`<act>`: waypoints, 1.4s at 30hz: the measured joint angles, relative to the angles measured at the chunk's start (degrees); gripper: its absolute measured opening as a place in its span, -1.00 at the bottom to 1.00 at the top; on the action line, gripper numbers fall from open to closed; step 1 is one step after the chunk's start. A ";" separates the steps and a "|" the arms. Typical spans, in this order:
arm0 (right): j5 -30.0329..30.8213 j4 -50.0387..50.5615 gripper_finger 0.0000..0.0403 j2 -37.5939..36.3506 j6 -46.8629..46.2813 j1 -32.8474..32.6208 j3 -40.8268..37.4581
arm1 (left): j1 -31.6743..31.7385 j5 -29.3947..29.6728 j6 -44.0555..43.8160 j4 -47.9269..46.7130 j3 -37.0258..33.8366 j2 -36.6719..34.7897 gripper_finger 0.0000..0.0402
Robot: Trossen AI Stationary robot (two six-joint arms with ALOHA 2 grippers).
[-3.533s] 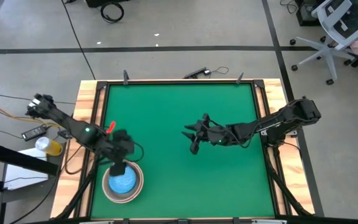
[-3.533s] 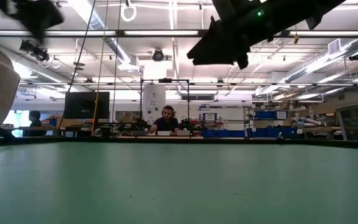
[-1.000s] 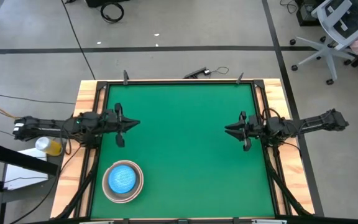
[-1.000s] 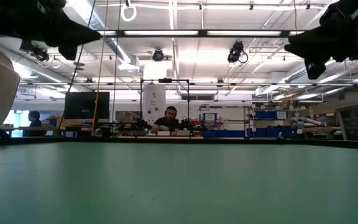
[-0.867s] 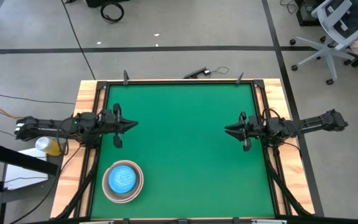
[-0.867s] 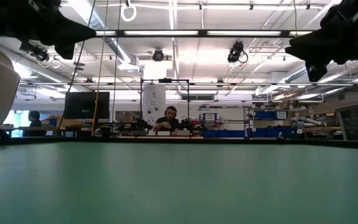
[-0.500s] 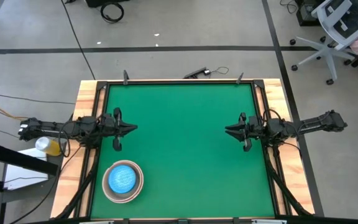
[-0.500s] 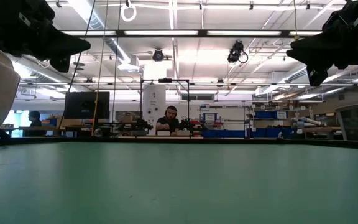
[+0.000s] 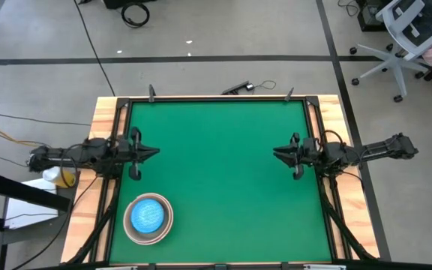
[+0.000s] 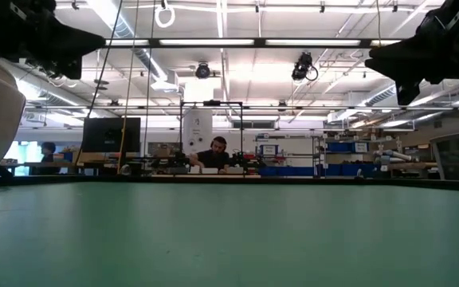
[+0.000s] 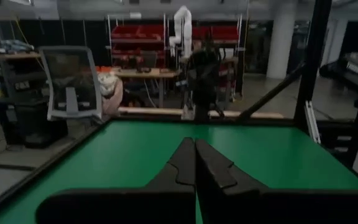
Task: Nest bowls inside each other
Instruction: Return to Home Position
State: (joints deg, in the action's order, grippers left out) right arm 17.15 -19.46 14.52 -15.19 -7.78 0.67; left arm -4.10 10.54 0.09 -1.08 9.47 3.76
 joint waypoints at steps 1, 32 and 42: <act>0.82 0.00 -0.53 0.00 0.39 0.07 0.14 | 0.01 -0.01 -0.04 -0.76 0.00 -1.44 -1.00; -9.78 -3.38 -0.53 -5.30 1.38 4.75 -0.29 | -5.22 -0.93 -1.07 4.45 -5.22 -3.58 -1.00; -8.55 5.43 -0.53 -8.92 -1.20 4.75 -0.29 | -6.36 1.65 -3.41 8.91 -8.96 -3.11 -1.00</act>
State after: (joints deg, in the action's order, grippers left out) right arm 8.60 -14.03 5.61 -16.39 -3.03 0.38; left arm -10.46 12.19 -3.32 7.83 0.51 0.65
